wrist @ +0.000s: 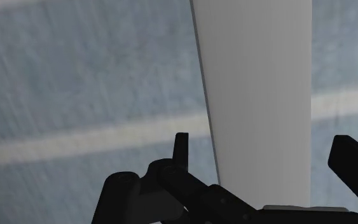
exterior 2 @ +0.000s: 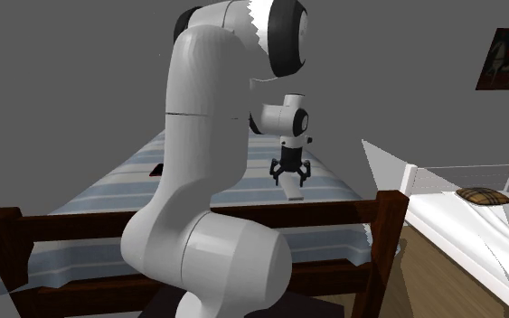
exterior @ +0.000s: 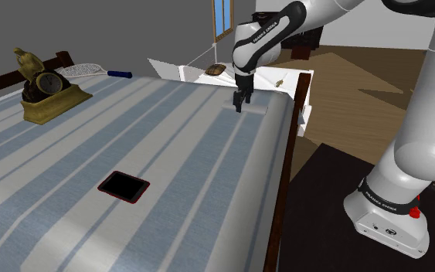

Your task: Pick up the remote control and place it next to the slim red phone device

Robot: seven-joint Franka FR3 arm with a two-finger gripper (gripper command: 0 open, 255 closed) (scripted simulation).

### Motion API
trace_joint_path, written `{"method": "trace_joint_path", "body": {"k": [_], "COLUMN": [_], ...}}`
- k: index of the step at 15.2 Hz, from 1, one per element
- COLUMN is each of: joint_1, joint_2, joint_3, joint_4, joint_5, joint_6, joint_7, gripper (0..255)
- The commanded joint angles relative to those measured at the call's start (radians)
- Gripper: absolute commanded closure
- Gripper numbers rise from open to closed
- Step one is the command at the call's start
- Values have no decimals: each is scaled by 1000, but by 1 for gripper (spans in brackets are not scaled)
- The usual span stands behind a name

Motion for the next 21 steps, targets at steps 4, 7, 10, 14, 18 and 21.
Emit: {"method": "trace_joint_path", "body": {"k": [4,7,10,14,18,21], "joint_1": [1,1,1,1,1,1], "joint_2": [2,2,2,1,-6,-28], "joint_3": [0,0,0,0,0,0], "joint_4": [-3,-3,-3,-3,1,15], "joint_5": [0,0,0,0,-1,-3], "joint_6": [5,5,5,5,-7,-43], "joint_7": [1,1,1,1,1,4], "gripper": [0,0,255,255,255,255]}}
